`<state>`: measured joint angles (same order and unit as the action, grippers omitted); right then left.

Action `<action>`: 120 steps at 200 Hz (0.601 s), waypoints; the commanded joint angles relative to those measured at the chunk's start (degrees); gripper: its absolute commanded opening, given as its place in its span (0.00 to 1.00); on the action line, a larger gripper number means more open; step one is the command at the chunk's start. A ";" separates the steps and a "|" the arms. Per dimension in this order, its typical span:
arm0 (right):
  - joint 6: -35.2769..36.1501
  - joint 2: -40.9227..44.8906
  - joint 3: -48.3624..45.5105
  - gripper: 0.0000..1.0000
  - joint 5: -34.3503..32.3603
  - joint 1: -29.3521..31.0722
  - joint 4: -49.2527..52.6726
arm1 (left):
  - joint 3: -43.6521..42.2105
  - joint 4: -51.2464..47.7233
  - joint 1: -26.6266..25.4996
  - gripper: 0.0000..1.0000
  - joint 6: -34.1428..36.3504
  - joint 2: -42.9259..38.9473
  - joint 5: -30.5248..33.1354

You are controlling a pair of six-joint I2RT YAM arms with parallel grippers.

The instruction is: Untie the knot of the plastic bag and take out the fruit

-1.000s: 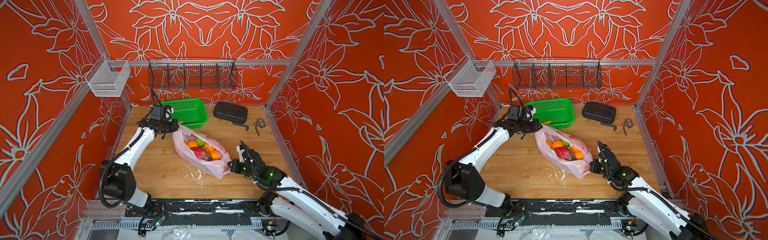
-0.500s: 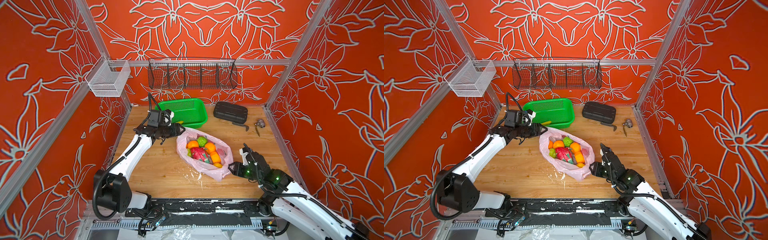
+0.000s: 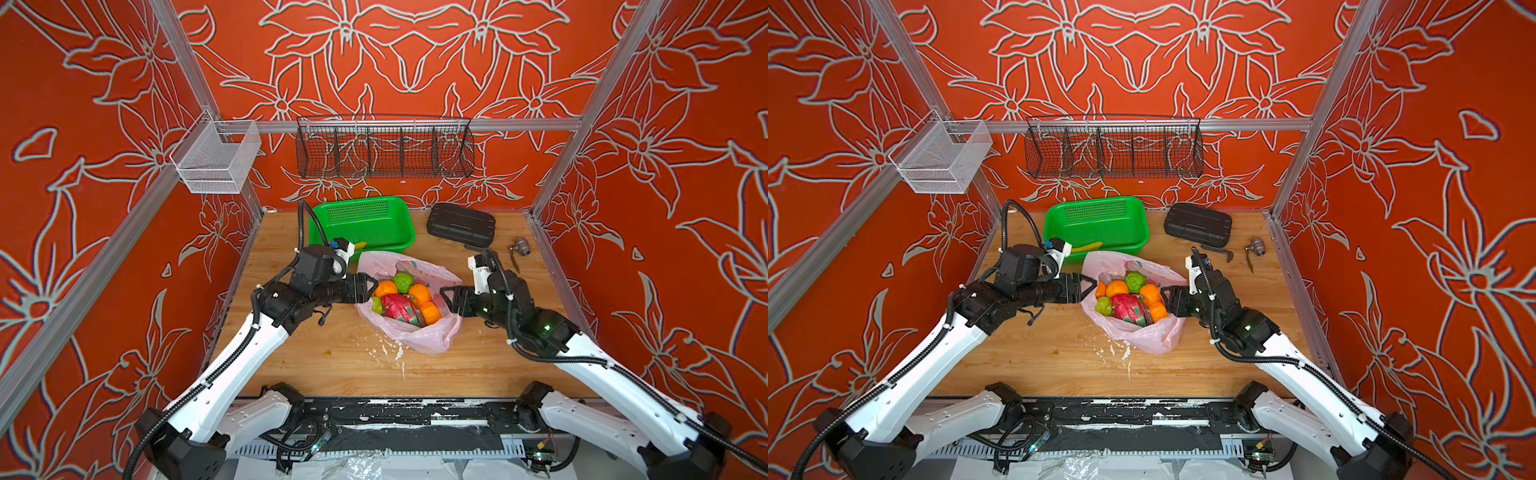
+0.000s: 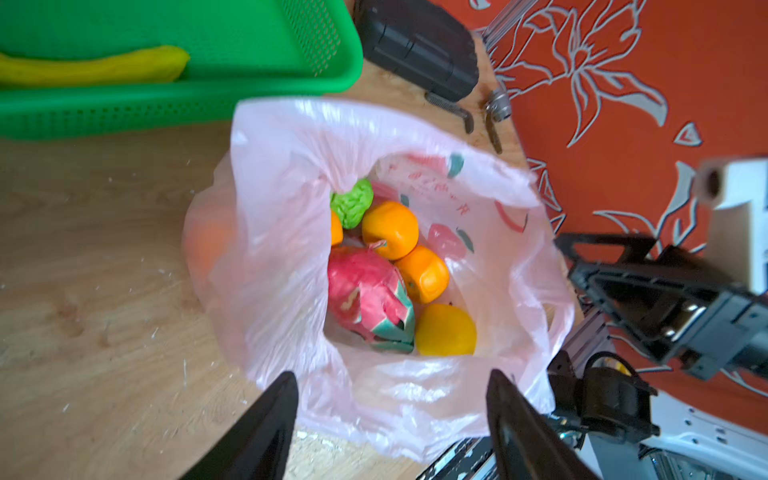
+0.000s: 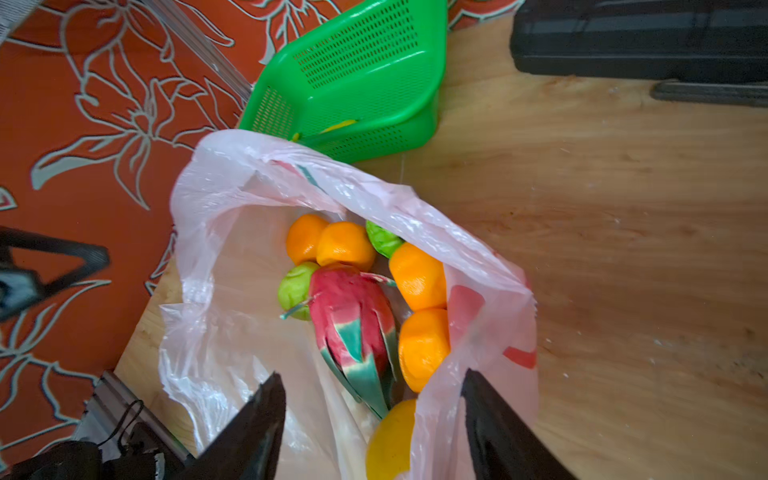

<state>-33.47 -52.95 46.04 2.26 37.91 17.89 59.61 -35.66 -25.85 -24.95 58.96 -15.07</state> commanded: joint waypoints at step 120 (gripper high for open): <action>-0.71 17.33 -0.53 0.69 -26.42 5.49 18.70 | -12.03 6.08 -1.05 0.56 -2.34 10.54 -4.02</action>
<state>-37.82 -39.70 45.43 -21.43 43.40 34.74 49.17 -31.75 -26.65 -27.07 70.65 -16.93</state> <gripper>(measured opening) 0.697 0.584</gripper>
